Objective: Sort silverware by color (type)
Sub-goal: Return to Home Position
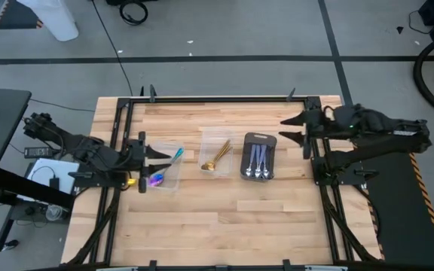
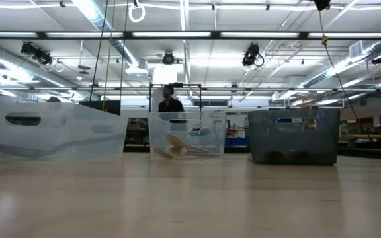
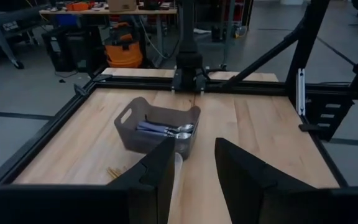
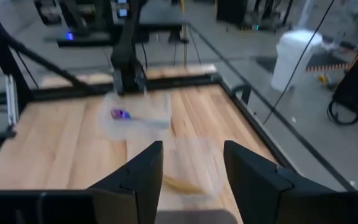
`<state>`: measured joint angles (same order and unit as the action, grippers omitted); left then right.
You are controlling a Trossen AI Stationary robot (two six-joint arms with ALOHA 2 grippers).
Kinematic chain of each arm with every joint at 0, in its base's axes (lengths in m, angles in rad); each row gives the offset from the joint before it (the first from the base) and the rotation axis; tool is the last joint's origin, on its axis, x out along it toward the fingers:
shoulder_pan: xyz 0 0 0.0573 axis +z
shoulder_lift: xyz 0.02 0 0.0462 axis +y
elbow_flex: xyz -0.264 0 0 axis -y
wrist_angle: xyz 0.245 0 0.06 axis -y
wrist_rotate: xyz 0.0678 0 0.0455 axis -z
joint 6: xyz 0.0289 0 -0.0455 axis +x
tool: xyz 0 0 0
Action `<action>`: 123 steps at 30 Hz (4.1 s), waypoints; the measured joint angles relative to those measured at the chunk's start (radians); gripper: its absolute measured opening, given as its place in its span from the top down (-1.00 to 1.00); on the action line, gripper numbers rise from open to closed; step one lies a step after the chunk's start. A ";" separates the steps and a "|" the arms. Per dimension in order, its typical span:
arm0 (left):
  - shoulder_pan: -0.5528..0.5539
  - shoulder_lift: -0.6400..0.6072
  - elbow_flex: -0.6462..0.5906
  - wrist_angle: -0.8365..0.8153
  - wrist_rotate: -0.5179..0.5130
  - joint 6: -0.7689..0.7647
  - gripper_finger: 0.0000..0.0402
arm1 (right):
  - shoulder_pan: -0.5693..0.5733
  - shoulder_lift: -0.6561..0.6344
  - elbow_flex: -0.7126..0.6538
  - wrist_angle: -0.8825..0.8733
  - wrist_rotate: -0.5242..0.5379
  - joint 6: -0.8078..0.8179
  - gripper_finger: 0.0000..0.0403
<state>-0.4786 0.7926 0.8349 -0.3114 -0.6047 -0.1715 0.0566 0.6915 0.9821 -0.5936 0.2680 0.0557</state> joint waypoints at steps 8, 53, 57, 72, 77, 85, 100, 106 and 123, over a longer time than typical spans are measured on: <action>0.000 -0.089 0.000 -0.072 0.000 0.000 0.39 | 0.000 -0.127 0.000 0.042 0.000 -0.023 0.11; 0.000 -0.534 -0.505 0.321 -0.026 0.001 0.41 | 0.000 -0.637 -0.342 0.399 0.048 -0.035 0.11; 0.019 -0.533 -0.571 0.393 -0.032 -0.004 0.44 | 0.000 -0.664 -0.473 0.569 0.050 -0.029 0.11; 0.160 -0.533 -0.705 0.555 0.013 -0.031 0.48 | 0.000 -0.668 -0.646 0.751 0.075 -0.021 0.14; 0.228 -0.533 -0.705 0.551 0.073 -0.027 0.48 | 0.000 -0.668 -0.687 0.758 0.073 -0.018 0.16; 0.302 -0.533 -0.719 0.512 0.108 -0.044 0.48 | 0.000 -0.668 -0.763 0.849 0.073 -0.011 0.17; 0.325 -0.531 -0.826 0.599 0.117 -0.087 0.48 | 0.000 -0.668 -0.852 0.895 0.079 0.011 0.17; 0.325 -0.531 -0.826 0.596 0.117 -0.080 0.48 | 0.000 -0.668 -0.908 0.946 0.079 0.024 0.17; 0.324 -0.531 -0.827 0.562 0.103 -0.027 0.48 | 0.000 -0.668 -0.977 0.957 0.141 0.057 0.17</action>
<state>-0.1543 0.2615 0.0078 0.2504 -0.5017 -0.1982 0.0566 0.0238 0.0055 0.3632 0.4086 0.1124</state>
